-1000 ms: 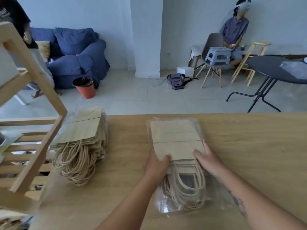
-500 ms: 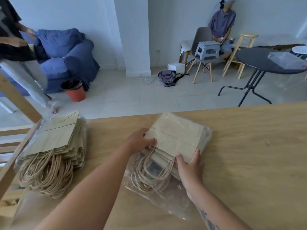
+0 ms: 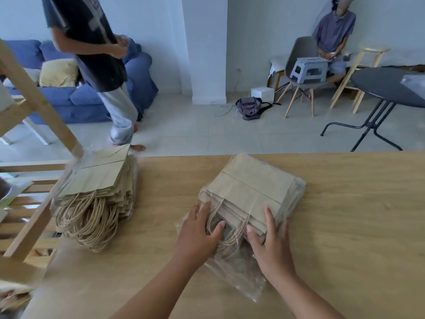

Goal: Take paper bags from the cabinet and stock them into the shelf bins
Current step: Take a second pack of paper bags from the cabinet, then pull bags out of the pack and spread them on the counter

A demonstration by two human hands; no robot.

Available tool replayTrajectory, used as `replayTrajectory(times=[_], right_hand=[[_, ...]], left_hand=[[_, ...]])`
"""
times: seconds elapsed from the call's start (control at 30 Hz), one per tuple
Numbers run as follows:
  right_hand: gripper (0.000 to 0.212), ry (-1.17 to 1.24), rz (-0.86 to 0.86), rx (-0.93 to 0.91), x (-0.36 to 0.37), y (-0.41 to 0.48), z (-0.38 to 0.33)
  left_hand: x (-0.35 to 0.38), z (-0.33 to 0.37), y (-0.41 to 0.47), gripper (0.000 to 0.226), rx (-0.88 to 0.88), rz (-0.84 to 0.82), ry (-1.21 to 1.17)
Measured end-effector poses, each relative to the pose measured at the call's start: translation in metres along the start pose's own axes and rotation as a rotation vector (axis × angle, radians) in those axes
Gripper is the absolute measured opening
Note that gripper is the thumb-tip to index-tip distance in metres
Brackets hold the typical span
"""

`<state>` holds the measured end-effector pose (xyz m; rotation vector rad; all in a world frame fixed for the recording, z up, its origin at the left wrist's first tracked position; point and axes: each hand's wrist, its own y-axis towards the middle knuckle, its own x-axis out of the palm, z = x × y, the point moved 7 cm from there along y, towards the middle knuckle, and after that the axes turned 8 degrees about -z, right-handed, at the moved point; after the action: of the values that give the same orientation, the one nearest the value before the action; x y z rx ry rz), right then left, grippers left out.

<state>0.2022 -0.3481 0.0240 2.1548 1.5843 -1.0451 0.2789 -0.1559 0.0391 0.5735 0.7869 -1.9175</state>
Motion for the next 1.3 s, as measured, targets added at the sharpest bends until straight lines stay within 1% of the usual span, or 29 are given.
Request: replayTrajectory(times=[0.17, 0.37, 0.47, 0.57, 0.63, 0.7, 0.8, 0.87, 1.0, 1.1, 1.17, 1.3], right_hand=[[0.079, 0.056, 0.022, 0.04, -0.001, 0.003, -0.009], [0.08, 0.102, 0.045, 0.089, 0.005, 0.015, -0.013], [0.078, 0.0, 0.123, 0.12, -0.01, 0.011, -0.009], [0.068, -0.135, 0.217, 0.121, -0.03, 0.007, -0.007], [0.059, -0.264, 0.3, 0.032, -0.042, 0.006, -0.015], [0.05, -0.376, 0.344, -0.108, -0.048, 0.008, -0.032], [0.044, -0.437, 0.299, -0.256, -0.043, 0.017, -0.066], [0.04, -0.423, 0.258, -0.338, -0.033, 0.021, -0.093], [0.029, -0.398, 0.184, -0.503, 0.0, 0.021, -0.148], [0.031, -0.407, 0.118, -0.588, 0.03, 0.015, -0.187], [0.032, -0.407, 0.048, -0.643, 0.054, 0.011, -0.21], [0.043, -0.445, -0.101, -0.734, 0.106, -0.002, -0.256]], left_hand=[[0.0, 0.003, 0.028, 0.067, 0.063, -0.016, -0.027], [-0.021, 0.012, 0.052, 0.069, 0.111, -0.042, 0.03], [-0.028, 0.016, 0.046, 0.072, 0.126, -0.017, 0.073], [-0.037, 0.02, 0.035, 0.071, 0.148, 0.028, 0.141], [-0.045, 0.023, 0.027, 0.07, 0.148, 0.061, 0.213], [-0.056, 0.025, 0.018, 0.068, 0.136, 0.105, 0.274], [-0.078, 0.02, 0.004, 0.062, 0.127, 0.194, 0.273], [-0.094, 0.012, -0.01, 0.056, 0.132, 0.271, 0.254], [-0.129, -0.011, -0.04, 0.044, 0.148, 0.425, 0.316], [-0.165, -0.03, -0.061, 0.036, 0.202, 0.585, 0.357], [-0.191, -0.047, -0.071, 0.031, 0.18, 0.665, 0.361], [-0.233, -0.098, -0.078, 0.037, 0.048, 0.631, 0.3]])
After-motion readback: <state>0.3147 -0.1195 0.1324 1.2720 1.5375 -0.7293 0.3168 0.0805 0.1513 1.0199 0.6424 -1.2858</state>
